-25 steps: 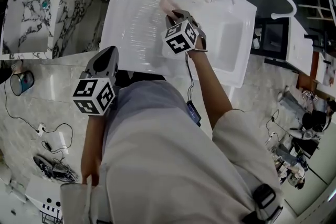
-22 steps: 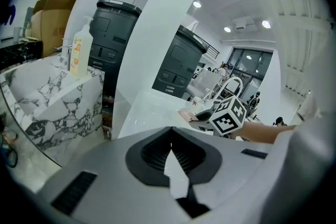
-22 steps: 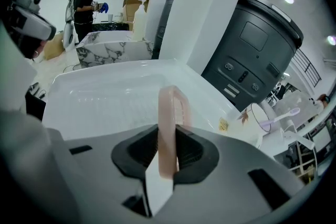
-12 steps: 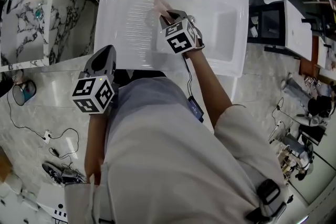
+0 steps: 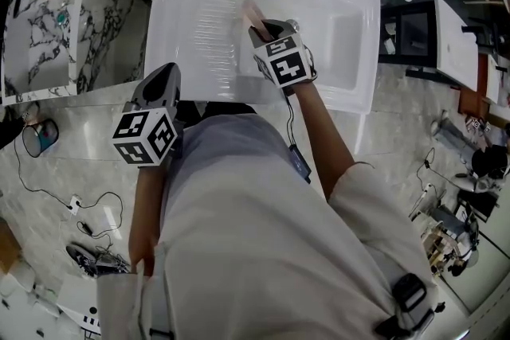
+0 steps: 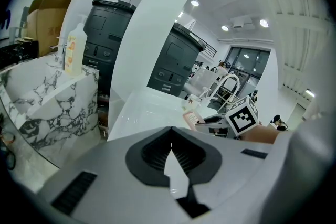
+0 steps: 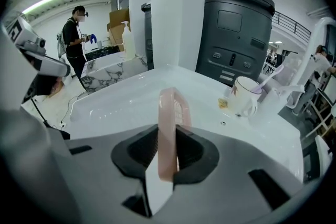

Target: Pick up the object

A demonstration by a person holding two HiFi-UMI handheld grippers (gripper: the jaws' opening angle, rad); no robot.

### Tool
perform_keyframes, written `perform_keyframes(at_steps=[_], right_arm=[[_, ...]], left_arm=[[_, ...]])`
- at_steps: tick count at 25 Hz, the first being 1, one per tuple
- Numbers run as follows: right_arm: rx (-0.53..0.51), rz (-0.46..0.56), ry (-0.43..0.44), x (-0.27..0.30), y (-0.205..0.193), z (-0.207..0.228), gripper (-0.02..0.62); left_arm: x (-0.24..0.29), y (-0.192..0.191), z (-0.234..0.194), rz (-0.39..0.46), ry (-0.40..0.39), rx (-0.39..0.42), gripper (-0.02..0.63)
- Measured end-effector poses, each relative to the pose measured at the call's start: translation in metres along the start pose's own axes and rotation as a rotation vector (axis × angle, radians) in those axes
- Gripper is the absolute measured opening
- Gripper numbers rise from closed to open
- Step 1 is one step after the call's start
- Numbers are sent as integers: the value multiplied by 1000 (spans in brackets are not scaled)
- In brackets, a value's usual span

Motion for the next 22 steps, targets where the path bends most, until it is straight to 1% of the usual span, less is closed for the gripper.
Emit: perform_keyframes(at_steps=[16,22], right_arm=[[98,72,11,-35,-10,-8,83],[130,121,9,-50,-12,-8,83]], left_arm=[[-6,-9,4,10,3,-19,2],[-5,-18,11,-17,-8,-16,2]])
Point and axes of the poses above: the fingertips, and each gripper's own axes: x forward along the fingers, z to its right, y out of its top, the point moved 5 cm from there along -x, backward along the fingers, and after that the axes turned 3 degrees about -y, right-handed, at the moved point
